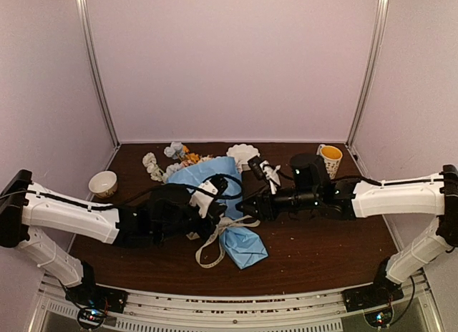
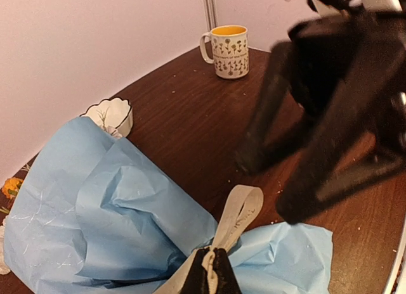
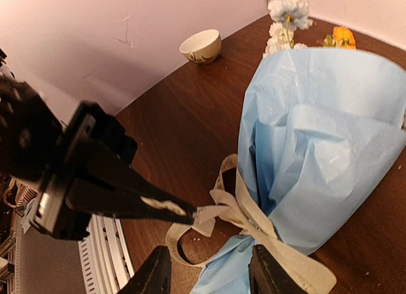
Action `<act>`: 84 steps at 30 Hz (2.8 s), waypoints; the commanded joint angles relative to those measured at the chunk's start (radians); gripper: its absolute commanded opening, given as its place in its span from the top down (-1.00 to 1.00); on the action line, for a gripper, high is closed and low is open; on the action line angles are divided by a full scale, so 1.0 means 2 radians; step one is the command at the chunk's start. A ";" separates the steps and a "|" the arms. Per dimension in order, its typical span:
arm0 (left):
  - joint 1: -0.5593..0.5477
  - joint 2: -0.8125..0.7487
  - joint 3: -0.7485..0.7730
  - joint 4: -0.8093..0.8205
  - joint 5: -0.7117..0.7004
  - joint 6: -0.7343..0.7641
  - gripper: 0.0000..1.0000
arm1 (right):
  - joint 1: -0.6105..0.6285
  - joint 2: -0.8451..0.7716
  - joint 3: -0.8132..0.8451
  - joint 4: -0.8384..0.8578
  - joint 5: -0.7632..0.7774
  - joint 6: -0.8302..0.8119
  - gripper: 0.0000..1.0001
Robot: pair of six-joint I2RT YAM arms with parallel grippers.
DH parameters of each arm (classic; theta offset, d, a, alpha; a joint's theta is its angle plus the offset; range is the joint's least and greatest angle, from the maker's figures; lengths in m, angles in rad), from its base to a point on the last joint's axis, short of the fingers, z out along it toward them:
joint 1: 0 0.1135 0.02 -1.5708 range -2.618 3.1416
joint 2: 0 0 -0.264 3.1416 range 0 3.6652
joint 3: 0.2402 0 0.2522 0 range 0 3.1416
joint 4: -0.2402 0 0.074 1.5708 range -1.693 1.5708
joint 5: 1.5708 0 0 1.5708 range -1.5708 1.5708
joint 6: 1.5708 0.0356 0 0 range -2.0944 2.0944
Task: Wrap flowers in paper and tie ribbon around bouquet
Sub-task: Cross the half-tied ribbon over the folded bouquet.
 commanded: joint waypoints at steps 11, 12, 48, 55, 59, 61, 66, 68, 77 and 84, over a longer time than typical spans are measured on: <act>0.018 0.020 0.051 -0.040 -0.003 -0.066 1.00 | 0.061 0.058 -0.077 0.228 0.083 0.040 -0.03; 0.019 0.020 0.050 -0.039 0.000 -0.068 1.00 | 0.063 0.062 -0.078 0.234 0.088 0.042 -0.04; 0.068 0.000 0.021 -0.001 0.114 -0.179 1.00 | 0.081 0.194 -0.029 0.354 0.122 0.013 0.86; 0.080 0.005 0.077 -0.123 0.115 -0.170 -0.29 | 0.069 0.185 -0.037 0.331 0.108 0.022 1.00; 0.083 -0.013 0.103 -0.226 0.107 -0.153 -0.92 | 0.064 0.183 -0.044 0.326 0.101 0.032 1.00; 0.088 -0.032 0.098 -0.251 0.114 -0.151 -0.96 | 0.064 0.183 -0.043 0.320 0.099 0.032 1.00; 0.168 -0.092 0.004 -0.245 0.146 -0.227 -0.92 | 0.062 0.187 -0.040 0.311 0.091 0.034 1.00; 0.197 -0.097 -0.026 -0.238 0.149 -0.241 -0.71 | 0.061 0.187 -0.041 0.310 0.089 0.036 1.00; 0.210 0.048 0.021 -0.255 0.153 -0.199 -0.27 | 0.054 0.188 -0.040 0.305 0.081 0.035 1.00; 0.211 0.109 0.043 -0.255 0.157 -0.193 0.45 | 0.051 0.183 -0.043 0.298 0.081 0.033 1.00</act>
